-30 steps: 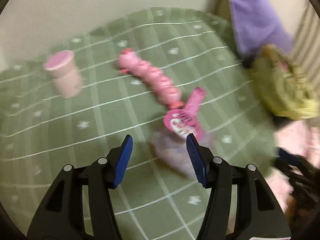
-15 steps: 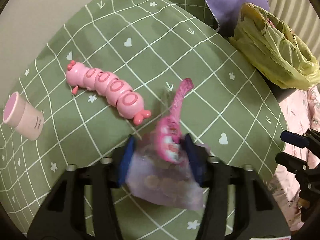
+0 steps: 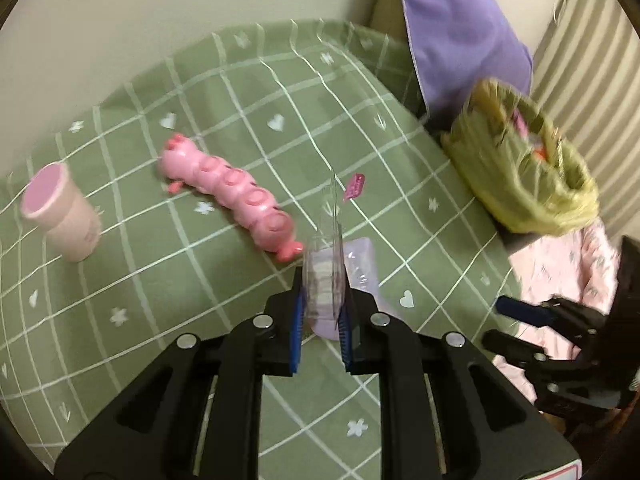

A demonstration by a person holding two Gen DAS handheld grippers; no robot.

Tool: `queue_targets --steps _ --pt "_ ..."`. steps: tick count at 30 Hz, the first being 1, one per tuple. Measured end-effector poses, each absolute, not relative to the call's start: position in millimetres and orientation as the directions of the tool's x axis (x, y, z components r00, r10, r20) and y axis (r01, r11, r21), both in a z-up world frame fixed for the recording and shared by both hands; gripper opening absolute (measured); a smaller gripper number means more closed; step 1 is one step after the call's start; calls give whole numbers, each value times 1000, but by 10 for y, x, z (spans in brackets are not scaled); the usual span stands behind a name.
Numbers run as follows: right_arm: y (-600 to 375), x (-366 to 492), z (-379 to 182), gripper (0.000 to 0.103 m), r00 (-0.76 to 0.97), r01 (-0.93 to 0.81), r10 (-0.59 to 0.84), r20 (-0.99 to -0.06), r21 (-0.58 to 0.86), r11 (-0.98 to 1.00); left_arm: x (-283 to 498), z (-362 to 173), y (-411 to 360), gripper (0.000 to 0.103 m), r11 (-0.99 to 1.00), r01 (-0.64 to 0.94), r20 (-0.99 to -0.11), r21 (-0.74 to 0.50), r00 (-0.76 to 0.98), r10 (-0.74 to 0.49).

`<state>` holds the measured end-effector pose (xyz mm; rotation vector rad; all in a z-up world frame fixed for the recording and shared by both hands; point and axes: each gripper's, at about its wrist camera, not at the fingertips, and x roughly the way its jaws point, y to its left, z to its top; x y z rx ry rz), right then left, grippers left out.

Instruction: Collect trash

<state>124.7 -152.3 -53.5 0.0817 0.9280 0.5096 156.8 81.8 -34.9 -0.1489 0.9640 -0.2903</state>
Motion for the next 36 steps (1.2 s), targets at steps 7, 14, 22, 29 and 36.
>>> queue_targets --steps 7,14,22,29,36 --pt "-1190 1460 -493 41 473 -406 490 -732 313 859 1419 -445 1175 17 943 123 -781 -309 533 -326" --pt "-821 1488 -476 41 455 -493 504 -735 263 829 1340 -497 1398 46 941 89 -779 -327 539 -322" --pt "-432 1505 -607 40 382 -545 564 -732 315 777 1205 -506 1950 46 939 -84 -781 -334 583 -226" --pt "-238 1445 -737 3 356 -542 533 -768 295 787 1164 -574 2133 46 916 -146 -783 -373 579 -227" --pt "-841 1463 -117 3 553 -463 491 -673 242 853 1233 -544 1919 46 912 -91 -774 -400 566 -283"
